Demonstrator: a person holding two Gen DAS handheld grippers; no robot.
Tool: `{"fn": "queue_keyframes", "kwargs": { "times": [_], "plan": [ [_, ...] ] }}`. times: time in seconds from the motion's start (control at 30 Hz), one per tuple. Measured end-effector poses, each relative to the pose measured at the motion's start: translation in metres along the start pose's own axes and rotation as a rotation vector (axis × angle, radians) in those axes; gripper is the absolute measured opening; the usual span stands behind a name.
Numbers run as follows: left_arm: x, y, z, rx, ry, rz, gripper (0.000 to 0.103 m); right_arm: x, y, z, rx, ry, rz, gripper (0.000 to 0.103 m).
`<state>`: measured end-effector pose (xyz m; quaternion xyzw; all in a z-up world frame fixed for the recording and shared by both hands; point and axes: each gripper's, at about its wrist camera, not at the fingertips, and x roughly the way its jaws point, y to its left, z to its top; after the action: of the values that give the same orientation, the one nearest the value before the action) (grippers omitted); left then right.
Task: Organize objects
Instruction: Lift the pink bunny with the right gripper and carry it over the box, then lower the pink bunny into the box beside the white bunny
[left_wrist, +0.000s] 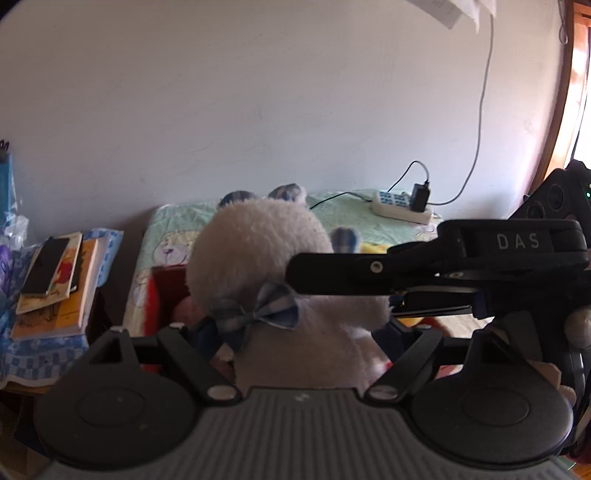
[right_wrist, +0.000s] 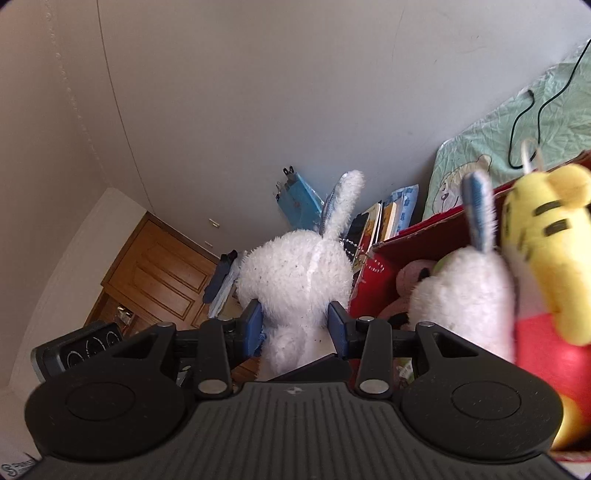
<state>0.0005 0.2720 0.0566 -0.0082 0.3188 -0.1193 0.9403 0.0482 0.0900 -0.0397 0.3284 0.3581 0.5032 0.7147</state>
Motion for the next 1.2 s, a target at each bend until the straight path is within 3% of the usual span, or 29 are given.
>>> {"fn": "queue_keyframes", "kwargs": {
  "times": [0.17,0.27,0.5,0.63,0.73,1.2],
  "plan": [
    [0.027,0.033,-0.011,-0.01,0.059,-0.002,0.083,0.026,-0.014,-0.006,0.02,0.007,-0.064,0.038],
    [0.042,0.047,-0.015,-0.004,0.088,0.01,0.081,0.035,-0.009,-0.011,-0.03,0.017,-0.103,0.038],
    [0.054,0.06,-0.027,-0.03,0.15,0.002,0.081,0.051,0.001,-0.017,-0.082,0.044,-0.274,0.034],
    [0.051,0.059,-0.033,-0.015,0.162,0.015,0.082,0.064,-0.014,-0.019,-0.022,0.072,-0.384,0.027],
    [0.051,0.058,-0.035,-0.007,0.162,0.012,0.084,0.057,-0.022,-0.025,0.042,0.063,-0.357,0.026],
    [0.053,0.049,-0.025,0.004,0.21,0.097,0.091,0.034,0.005,-0.025,0.009,-0.01,-0.402,0.029]
  ]
}}
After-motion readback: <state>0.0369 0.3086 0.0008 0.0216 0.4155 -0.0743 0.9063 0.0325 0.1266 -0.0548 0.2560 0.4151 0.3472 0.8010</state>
